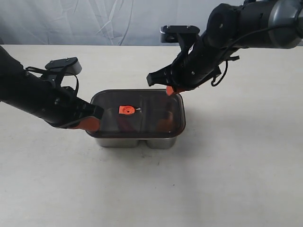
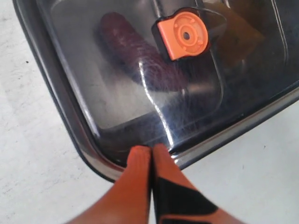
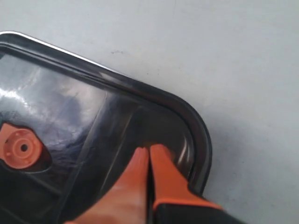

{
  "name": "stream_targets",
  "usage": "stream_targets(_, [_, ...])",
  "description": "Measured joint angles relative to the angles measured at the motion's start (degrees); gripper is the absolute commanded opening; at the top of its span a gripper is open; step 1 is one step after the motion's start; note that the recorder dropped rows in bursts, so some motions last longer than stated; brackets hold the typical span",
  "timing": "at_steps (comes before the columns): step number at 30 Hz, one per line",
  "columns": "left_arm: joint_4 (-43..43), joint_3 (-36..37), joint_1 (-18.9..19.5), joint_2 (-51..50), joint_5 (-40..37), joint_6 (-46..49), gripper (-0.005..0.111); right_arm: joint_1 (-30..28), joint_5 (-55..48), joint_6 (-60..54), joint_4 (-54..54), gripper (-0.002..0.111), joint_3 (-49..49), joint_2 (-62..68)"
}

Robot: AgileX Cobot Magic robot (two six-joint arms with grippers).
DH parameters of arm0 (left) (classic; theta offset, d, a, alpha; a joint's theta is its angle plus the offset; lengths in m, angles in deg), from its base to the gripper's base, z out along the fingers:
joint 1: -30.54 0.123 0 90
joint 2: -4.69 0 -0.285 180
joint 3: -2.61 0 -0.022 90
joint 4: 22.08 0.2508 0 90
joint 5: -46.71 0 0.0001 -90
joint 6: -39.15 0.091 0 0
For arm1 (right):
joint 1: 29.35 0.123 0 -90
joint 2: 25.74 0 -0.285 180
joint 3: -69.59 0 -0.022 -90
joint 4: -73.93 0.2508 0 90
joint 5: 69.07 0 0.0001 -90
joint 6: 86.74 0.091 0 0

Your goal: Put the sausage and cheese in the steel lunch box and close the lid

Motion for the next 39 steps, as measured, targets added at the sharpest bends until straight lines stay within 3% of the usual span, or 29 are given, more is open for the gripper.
stream_targets(24, [0.64, -2.2, 0.0, -3.62, 4.01, -0.11, 0.0, 0.0, -0.08, -0.77, 3.31, -0.001, 0.57, 4.02])
stream_targets(39, [6.25, -5.06, 0.0, -5.75, 5.61, -7.04, 0.0, 0.0, -0.7, -0.88, 4.16, -0.001, 0.79, 4.33])
